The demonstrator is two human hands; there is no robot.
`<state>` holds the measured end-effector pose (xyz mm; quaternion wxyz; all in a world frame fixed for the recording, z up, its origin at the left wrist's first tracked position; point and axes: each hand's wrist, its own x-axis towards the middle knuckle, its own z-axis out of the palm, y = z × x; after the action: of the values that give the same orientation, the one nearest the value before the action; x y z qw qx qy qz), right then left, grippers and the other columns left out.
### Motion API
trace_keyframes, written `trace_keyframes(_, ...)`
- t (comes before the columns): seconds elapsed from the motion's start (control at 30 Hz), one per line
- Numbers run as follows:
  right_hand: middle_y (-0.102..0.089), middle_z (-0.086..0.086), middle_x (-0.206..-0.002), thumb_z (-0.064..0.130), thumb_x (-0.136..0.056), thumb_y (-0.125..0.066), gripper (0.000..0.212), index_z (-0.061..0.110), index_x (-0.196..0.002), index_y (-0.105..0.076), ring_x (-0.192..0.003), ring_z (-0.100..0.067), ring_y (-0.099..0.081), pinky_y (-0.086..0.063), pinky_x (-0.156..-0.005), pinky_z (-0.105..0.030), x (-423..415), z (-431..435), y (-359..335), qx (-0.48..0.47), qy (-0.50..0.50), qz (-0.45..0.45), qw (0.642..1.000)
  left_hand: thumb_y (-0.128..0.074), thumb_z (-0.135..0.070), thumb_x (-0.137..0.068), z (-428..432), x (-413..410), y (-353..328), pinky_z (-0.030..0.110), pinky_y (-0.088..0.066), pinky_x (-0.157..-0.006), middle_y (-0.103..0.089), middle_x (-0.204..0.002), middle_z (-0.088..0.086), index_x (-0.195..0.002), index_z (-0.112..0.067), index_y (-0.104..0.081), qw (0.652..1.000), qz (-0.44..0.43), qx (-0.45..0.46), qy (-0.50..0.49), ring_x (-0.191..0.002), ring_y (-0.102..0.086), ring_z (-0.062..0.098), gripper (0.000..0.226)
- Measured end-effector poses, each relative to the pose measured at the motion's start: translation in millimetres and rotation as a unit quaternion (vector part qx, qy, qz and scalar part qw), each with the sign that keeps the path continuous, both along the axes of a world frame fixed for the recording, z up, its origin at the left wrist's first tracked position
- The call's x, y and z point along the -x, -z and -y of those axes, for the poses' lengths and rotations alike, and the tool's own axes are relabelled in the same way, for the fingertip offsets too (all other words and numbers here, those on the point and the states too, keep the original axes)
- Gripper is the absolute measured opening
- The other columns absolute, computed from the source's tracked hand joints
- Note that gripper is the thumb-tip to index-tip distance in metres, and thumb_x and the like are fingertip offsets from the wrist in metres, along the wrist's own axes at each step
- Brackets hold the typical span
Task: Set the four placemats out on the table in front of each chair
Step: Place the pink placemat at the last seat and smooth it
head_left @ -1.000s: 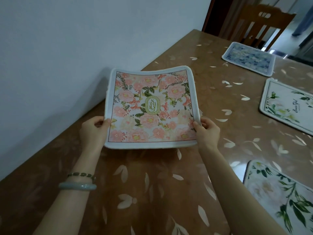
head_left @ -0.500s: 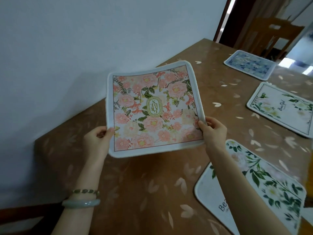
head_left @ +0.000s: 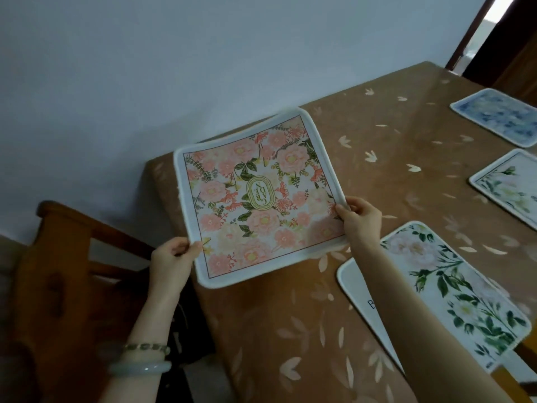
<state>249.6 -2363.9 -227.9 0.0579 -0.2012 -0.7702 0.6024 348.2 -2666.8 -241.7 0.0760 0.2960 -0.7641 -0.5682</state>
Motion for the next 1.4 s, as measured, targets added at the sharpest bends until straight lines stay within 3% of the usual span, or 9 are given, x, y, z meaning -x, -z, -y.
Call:
trace_keyframes(0.1,-0.068,0.003,-0.073,0.008,-0.085,-0.064,0.016,0.016,-0.096,-0.073,-0.071,-0.016,-0.063,-0.053,-0.070,-0.030,2,13,20,-0.007,-0.022,0.019,1.000,-0.067,-0.010,-0.086,8,-12,16,0.042,-0.055,-0.080,-0.072,-0.086,0.009,-0.078,-0.013,-0.068,1.000,0.021,-0.007,-0.011,-0.084,-0.068,0.026,0.009)
trace_keyframes(0.23,-0.068,0.003,-0.075,0.010,-0.087,-0.063,0.016,0.017,-0.097,-0.073,-0.069,-0.014,-0.062,-0.047,-0.059,-0.022,8,32,48,-0.021,-0.031,0.048,0.998,-0.068,-0.009,-0.086,16,-18,43,0.041,-0.056,-0.078,-0.071,-0.081,0.005,-0.073,-0.015,-0.066,0.998,0.048,-0.013,-0.041,-0.079,-0.068,0.023,0.015)
trace_keyframes(0.37,-0.066,0.006,-0.077,0.013,-0.087,-0.063,0.015,0.019,-0.096,-0.073,-0.074,-0.016,-0.061,-0.048,-0.065,-0.025,21,48,72,-0.059,-0.036,0.075,0.995,-0.068,-0.010,-0.086,21,-19,74,0.037,-0.055,-0.074,-0.071,-0.078,0.003,-0.070,-0.016,-0.066,0.995,0.080,-0.022,-0.057,-0.079,-0.069,0.023,0.017)
trace_keyframes(0.5,-0.063,0.010,-0.069,0.012,-0.086,-0.063,0.015,0.021,-0.093,-0.072,-0.065,-0.009,-0.057,-0.040,-0.052,-0.020,34,55,93,-0.082,-0.038,0.085,0.992,-0.069,-0.011,-0.085,22,-11,98,0.038,-0.057,-0.074,-0.070,-0.076,0.000,-0.069,-0.018,-0.065,0.992,0.103,-0.024,-0.064,-0.077,-0.069,0.021,0.018)
trace_keyframes(0.7,-0.067,0.002,-0.076,0.017,-0.087,-0.062,0.019,0.016,-0.103,-0.073,-0.070,-0.014,-0.058,-0.039,-0.054,-0.020,46,48,117,-0.124,-0.044,0.112,0.985,-0.071,-0.011,-0.083,18,0,119,0.047,-0.058,-0.076,-0.071,-0.075,0.008,-0.070,-0.010,-0.065,0.988,0.144,-0.022,-0.051,-0.075,-0.069,0.026,0.015)
trace_keyframes(0.8,-0.066,0.000,-0.081,0.019,-0.088,-0.061,0.022,0.015,-0.107,-0.071,-0.069,-0.013,-0.055,-0.035,-0.050,-0.018,45,45,125,-0.155,-0.060,0.121,0.979,-0.074,-0.015,-0.080,19,2,122,0.045,-0.059,-0.072,-0.070,-0.075,0.005,-0.072,-0.014,-0.064,0.985,0.165,0.001,-0.042,-0.072,-0.069,0.024,0.013)
trace_keyframes(1.07,-0.063,0.006,-0.081,0.012,-0.088,-0.060,0.024,0.020,-0.106,-0.074,-0.065,0.001,-0.051,-0.035,-0.047,0.001,49,48,125,-0.178,-0.073,0.108,0.975,-0.078,-0.010,-0.076,23,-6,118,0.039,-0.061,-0.069,-0.070,-0.074,0.003,-0.073,-0.014,-0.064,0.980,0.191,-0.015,-0.052,-0.067,-0.070,0.020,0.015)
trace_keyframes(1.23,-0.067,0.003,-0.089,0.015,-0.089,-0.061,0.024,0.018,-0.110,-0.073,-0.072,-0.006,-0.055,-0.035,-0.053,-0.009,49,50,128,-0.172,-0.078,0.114,0.975,-0.079,-0.013,-0.076,23,-9,117,0.036,-0.061,-0.067,-0.070,-0.076,0.003,-0.076,-0.013,-0.063,0.978,0.204,-0.014,-0.043,-0.067,-0.070,0.019,0.016)
trace_keyframes(1.4,-0.067,0.005,-0.095,0.018,-0.089,-0.061,0.028,0.014,-0.116,-0.068,-0.079,-0.008,-0.054,-0.030,-0.054,-0.007,46,49,128,-0.190,-0.067,0.120,0.972,-0.073,-0.028,-0.082,30,-5,114,0.039,-0.059,-0.071,-0.068,-0.074,0.001,-0.071,-0.021,-0.059,0.975,0.213,0.044,-0.049,-0.065,-0.069,0.020,0.019)
